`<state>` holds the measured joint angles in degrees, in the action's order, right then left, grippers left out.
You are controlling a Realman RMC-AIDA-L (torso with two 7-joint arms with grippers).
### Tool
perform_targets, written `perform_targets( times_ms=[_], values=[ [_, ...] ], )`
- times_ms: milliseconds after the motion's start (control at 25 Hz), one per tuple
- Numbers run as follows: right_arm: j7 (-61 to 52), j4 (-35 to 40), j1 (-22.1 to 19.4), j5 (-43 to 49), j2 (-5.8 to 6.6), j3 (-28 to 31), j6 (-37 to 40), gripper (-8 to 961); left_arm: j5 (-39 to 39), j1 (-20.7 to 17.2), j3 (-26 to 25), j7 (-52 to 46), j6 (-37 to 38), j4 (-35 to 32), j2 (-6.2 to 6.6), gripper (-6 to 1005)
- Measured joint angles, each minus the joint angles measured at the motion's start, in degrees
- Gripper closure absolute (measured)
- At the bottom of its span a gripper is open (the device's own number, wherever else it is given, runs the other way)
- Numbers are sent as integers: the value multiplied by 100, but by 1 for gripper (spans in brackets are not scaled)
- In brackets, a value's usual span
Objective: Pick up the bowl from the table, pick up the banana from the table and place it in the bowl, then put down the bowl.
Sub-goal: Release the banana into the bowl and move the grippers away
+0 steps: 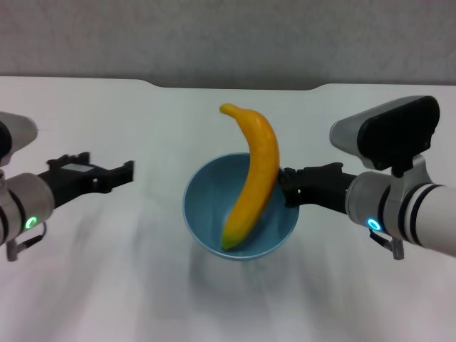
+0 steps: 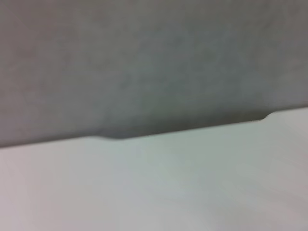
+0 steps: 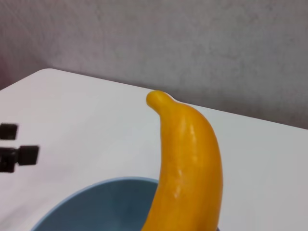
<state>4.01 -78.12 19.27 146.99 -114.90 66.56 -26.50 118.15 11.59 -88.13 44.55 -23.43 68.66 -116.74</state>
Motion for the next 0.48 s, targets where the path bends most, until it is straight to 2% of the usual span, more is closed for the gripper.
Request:
perform_targets(
  times_ms=[80, 160, 200, 240, 480],
  values=[
    [206, 121, 82, -278, 0, 103, -18, 902, 705, 13, -76, -608, -23, -8, 0, 90],
    [450, 363, 244, -644, -6, 176, -12, 902, 925, 15, -101, -774, -28, -19, -1, 90],
    [569, 509, 343, -819, -7, 197, -1, 902, 1472, 2, -162, -1170, -39, -44, -8, 90],
    [668, 657, 437, -978, -10, 215, 8, 902, 1675, -11, -175, -1337, -42, -47, -11, 90],
    [1596, 1859, 1078, -2260, -17, 471, 205, 901, 1910, -17, -183, -1569, -45, -94, -6, 90]
  ],
)
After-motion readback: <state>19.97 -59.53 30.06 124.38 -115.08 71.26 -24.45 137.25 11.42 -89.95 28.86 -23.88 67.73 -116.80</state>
